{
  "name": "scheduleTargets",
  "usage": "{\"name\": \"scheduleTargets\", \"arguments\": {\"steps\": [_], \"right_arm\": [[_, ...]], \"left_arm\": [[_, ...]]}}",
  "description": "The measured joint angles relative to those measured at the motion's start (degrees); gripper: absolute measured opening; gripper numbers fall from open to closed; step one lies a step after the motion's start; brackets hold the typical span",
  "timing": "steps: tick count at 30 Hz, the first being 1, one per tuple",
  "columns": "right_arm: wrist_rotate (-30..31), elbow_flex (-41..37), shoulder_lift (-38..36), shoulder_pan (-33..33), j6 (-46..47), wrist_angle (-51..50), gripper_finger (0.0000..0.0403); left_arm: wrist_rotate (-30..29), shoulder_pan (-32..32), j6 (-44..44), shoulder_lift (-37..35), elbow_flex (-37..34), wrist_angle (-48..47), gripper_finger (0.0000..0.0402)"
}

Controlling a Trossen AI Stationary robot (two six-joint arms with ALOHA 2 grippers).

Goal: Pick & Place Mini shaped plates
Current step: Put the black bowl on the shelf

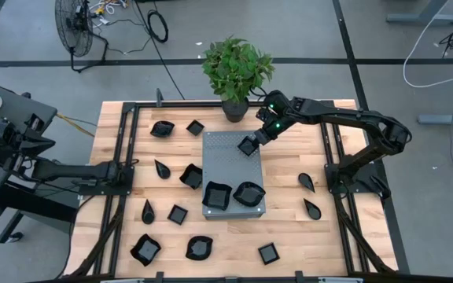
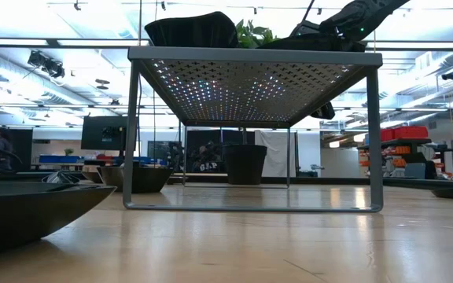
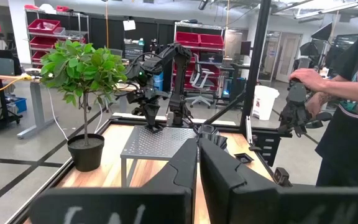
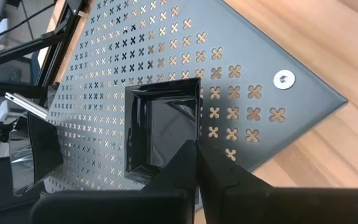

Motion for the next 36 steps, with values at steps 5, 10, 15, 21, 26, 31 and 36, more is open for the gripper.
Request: {"name": "scheduleTargets", "arguments": {"steps": [5, 10, 15, 21, 26, 31, 36], "right_arm": [[0.0, 0.0, 0.0, 0.0, -0.67, 0.28, 0.0012], [0.0, 0.0, 0.0, 0.0, -0.03, 1.67, 0.0013], [0.02, 0.0, 0.0, 0.22, 0.03, 1.75, 0.0013], [0.51, 0.0, 0.0, 0.24, 0.64, 1.75, 0.0013], [0.55, 0.0, 0.0, 0.26, 1.03, 1.73, 0.0021], [0.55, 0.0, 0.0, 0.29, 1.05, 1.44, 0.0043], [0.52, 0.0, 0.0, 0.31, 1.14, 1.42, 0.0067]], "left_arm": [[0.0, -0.02, -0.02, 0.02, 0.02, -0.01, 0.0023], [0.0, -0.01, -0.03, 0.01, 0.0, 0.0, 0.0023], [0.0, 0.0, -0.04, 0.02, 0.02, 0.01, 0.0023], [0.0, -0.02, 0.0, 0.02, 0.02, 0.01, 0.0023], [0.0, -0.02, -0.02, 0.0, 0.01, 0.01, 0.0023], [0.0, 0.0, -0.04, 0.01, 0.0, 0.0, 0.0023], [0.0, 0.0, -0.02, 0.02, 0.02, 0.01, 0.0023]]}}
